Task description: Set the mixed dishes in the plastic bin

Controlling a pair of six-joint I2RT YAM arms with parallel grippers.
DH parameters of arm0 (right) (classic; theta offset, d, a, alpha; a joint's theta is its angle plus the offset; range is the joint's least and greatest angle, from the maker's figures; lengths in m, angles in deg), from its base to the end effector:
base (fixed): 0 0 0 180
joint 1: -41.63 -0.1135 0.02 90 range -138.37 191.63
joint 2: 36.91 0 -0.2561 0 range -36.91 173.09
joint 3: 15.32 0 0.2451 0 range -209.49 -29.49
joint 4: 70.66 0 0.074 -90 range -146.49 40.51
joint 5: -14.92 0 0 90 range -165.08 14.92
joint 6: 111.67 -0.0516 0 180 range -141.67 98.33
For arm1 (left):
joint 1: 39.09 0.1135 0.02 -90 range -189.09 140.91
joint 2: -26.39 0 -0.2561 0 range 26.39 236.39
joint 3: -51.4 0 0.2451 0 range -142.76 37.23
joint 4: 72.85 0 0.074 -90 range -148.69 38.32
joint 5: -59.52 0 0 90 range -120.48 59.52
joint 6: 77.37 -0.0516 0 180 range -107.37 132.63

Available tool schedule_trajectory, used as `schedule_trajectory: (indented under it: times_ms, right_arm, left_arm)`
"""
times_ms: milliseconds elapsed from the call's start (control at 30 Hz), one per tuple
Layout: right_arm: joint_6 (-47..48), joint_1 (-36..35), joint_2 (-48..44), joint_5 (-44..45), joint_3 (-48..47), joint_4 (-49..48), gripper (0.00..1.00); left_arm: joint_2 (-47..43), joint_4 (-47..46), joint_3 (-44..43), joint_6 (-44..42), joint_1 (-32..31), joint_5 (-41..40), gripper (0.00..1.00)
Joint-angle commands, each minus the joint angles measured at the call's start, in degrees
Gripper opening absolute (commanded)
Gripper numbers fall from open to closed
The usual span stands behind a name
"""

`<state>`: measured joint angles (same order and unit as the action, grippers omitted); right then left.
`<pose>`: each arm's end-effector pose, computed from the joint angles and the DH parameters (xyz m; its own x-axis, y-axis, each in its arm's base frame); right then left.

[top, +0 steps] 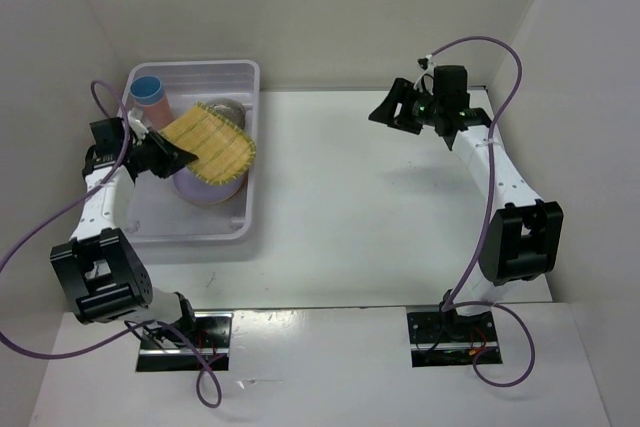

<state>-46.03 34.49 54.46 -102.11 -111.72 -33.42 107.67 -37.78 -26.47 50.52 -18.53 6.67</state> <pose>0.3660 0.0695 0.3271 -0.6848 0.2845 -0.6709 -0.2303 0.7890 0.5697 0.3068 0.0818 0.2804 -0.5597 -0.7328 -0.3870 -0.2294 0.5858 -0.7773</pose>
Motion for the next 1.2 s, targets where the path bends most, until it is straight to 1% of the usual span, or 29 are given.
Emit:
schedule_trajectory:
  times_ms: [0, 100, 300, 433, 633, 667, 767, 800, 833, 867, 933, 967, 1000, 1067, 1167]
  right_arm:
    - [0.9, 0.9, -2.3, 1.9, 0.1, -2.0, 0.71]
    - [0.3, 1.4, -2.9, 1.9, 0.7, -1.4, 0.71]
    - [-0.8, 1.4, -2.9, 1.9, 1.2, -2.1, 0.71]
    - [-1.3, 2.0, -2.9, 1.9, 1.2, -2.1, 0.71]
    - [-1.9, 2.0, -3.5, 1.9, 1.7, -2.1, 0.71]
    - [-1.9, 2.0, -3.5, 1.9, 1.7, -2.1, 0.72]
    - [-2.4, 2.0, -3.5, 1.9, 1.7, -2.1, 0.72]
    - [-2.4, 2.0, -3.0, 1.9, 1.7, -2.6, 0.72]
    - [-2.4, 2.0, -3.0, 1.9, 1.7, -2.6, 0.72]
    - [-2.4, 2.0, -3.0, 1.9, 1.7, -2.6, 0.72]
    - [-2.4, 2.0, -2.4, 1.9, 1.7, -3.1, 0.72]
    - [-2.4, 2.0, -2.4, 1.9, 1.7, -3.1, 0.72]
    - [-2.4, 2.0, -1.9, 1.4, 1.7, -3.1, 0.72]
    - [-2.4, 2.0, -1.3, 0.8, 1.7, -3.6, 0.72]
    - [-2.4, 2.0, -0.8, 0.3, 1.7, -3.6, 0.72]
  left_arm:
    - [-1.6, -3.1, 1.0, 1.7, 2.8, -0.2, 0.0]
    - [-1.1, -3.8, 2.3, 2.2, 2.8, -2.9, 0.0]
    - [3.9, -6.9, 5.1, 2.7, 3.3, -5.3, 0.0]
    - [8.6, -8.8, 5.1, 2.7, 3.3, -5.3, 0.0]
    - [12.2, -8.8, 4.6, 1.7, 3.3, -5.9, 0.0]
    - [13.0, -8.8, 4.6, 1.7, 3.3, -5.9, 0.02]
    - [13.7, -7.5, 3.9, 1.1, 3.3, -5.9, 0.19]
    - [13.7, -6.9, 3.4, 1.0, 3.3, -6.6, 0.43]
    - [13.7, -6.1, 3.4, 0.4, 3.3, -6.6, 0.65]
    - [13.7, -5.1, 2.4, -0.1, 3.3, -7.3, 0.73]
    - [13.7, -1.9, 1.1, -0.9, 3.3, -8.9, 0.84]
    - [12.8, -0.9, 0.5, -0.9, 3.3, -9.5, 0.94]
    - [11.4, 1.0, -0.8, -1.6, 3.3, -10.1, 0.99]
    - [10.0, 3.3, -2.6, -2.2, 3.3, -12.1, 0.99]
    - [5.4, 7.6, -6.1, -3.9, 3.3, -16.2, 0.99]
